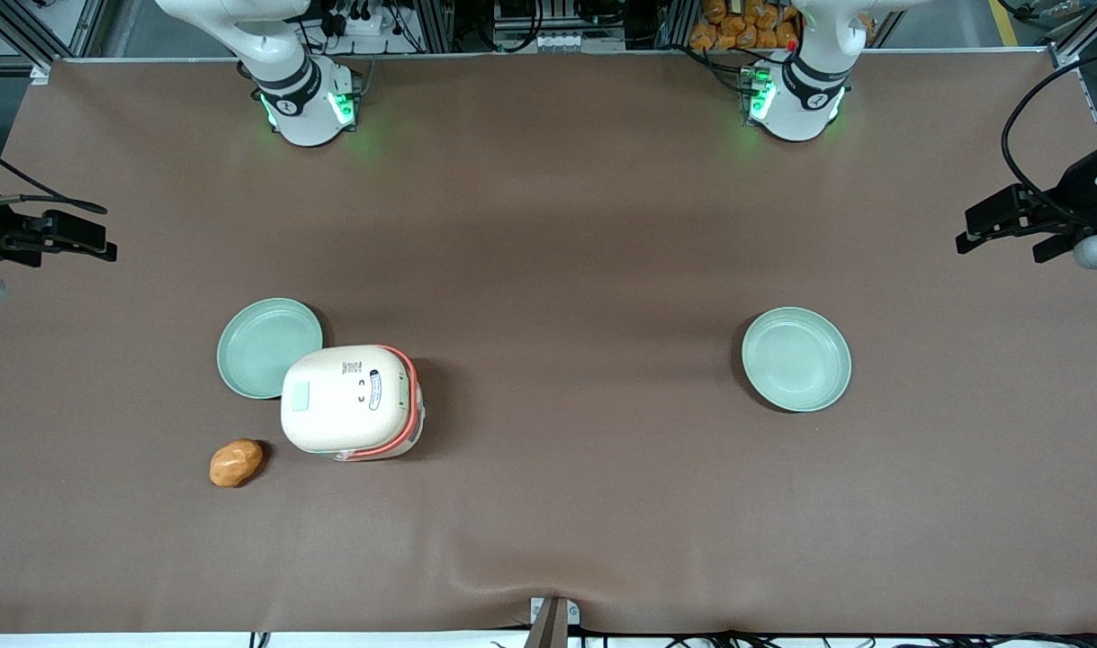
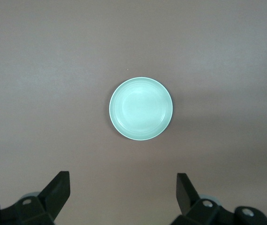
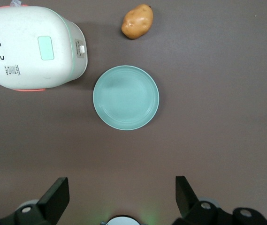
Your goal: Press rice cooker button with right arm
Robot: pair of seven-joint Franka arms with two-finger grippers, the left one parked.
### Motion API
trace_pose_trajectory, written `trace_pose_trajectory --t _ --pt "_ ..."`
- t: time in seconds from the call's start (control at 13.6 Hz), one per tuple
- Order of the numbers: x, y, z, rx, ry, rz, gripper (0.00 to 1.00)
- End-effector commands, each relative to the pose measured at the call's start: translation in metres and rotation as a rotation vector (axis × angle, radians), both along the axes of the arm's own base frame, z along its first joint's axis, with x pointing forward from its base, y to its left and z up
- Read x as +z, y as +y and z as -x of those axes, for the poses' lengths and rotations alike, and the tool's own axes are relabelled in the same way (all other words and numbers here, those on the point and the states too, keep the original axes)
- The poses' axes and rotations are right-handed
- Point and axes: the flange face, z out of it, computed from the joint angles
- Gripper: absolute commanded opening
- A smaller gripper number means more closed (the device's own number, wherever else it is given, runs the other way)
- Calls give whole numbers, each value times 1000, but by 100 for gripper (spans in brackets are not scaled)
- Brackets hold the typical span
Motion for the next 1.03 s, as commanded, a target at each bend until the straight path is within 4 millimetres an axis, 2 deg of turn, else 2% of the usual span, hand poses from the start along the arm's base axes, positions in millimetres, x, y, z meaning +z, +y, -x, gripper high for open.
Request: trace_pose_trajectory --t 0.0,0.51,0.96 --pt "6 -1 6 8 -6 -3 100" --pt "6 7 6 24 -2 -9 100" --pt "15 13 10 41 2 -5 100"
